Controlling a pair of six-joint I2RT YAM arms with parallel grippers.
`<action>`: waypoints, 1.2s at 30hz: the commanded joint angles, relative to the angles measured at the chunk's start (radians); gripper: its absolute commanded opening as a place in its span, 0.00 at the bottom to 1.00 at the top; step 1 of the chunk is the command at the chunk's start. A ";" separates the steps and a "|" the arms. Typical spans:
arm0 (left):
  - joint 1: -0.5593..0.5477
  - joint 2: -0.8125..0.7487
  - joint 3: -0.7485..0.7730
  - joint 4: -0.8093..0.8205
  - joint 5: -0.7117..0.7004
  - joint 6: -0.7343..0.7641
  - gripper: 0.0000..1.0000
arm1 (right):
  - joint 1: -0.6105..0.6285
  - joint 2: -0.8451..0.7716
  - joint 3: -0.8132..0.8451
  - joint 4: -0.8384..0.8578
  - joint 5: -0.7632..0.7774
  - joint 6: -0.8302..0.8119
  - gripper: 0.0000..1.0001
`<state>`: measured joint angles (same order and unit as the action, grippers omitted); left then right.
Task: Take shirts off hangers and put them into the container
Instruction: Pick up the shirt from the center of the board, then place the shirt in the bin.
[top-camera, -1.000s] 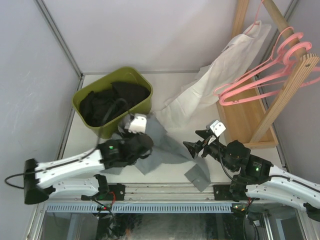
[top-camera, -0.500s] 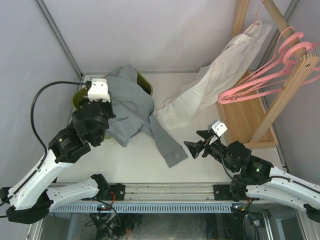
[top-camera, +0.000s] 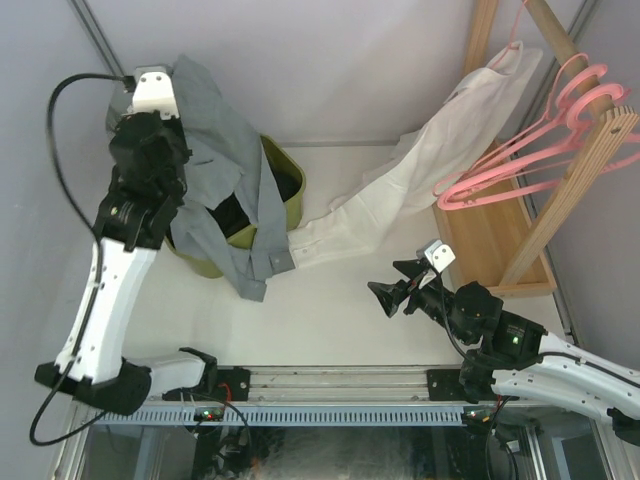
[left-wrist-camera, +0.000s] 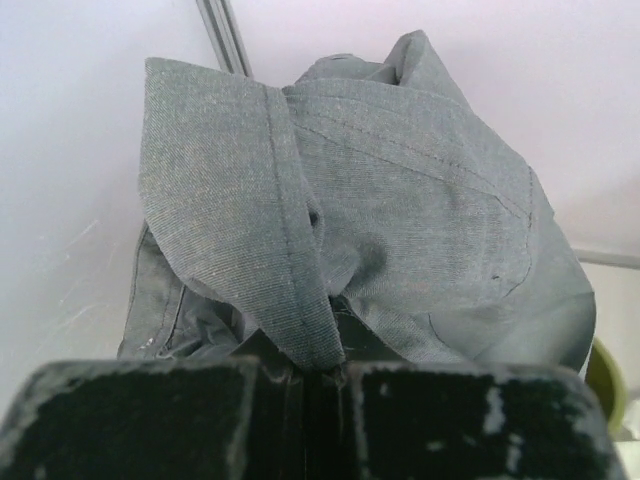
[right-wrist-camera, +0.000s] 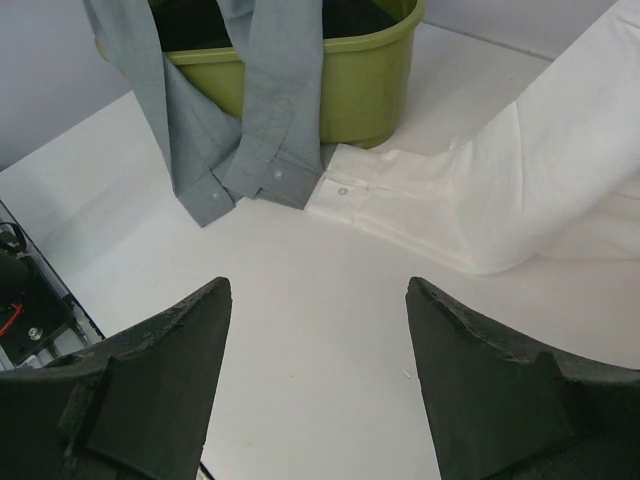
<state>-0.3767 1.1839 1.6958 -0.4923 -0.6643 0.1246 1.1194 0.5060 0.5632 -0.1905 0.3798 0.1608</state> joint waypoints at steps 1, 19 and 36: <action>0.079 0.100 -0.062 -0.008 0.084 -0.072 0.00 | -0.007 0.001 0.000 0.032 -0.004 0.019 0.70; 0.146 0.302 -0.374 -0.017 0.370 -0.350 0.64 | -0.015 0.019 -0.003 0.044 -0.039 0.025 0.70; 0.146 -0.386 -0.664 -0.088 0.564 -0.507 0.95 | -0.030 0.162 -0.003 0.153 -0.190 -0.021 0.70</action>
<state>-0.2298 0.9230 1.1954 -0.5350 -0.1688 -0.2726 1.0935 0.6117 0.5632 -0.1364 0.2817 0.1658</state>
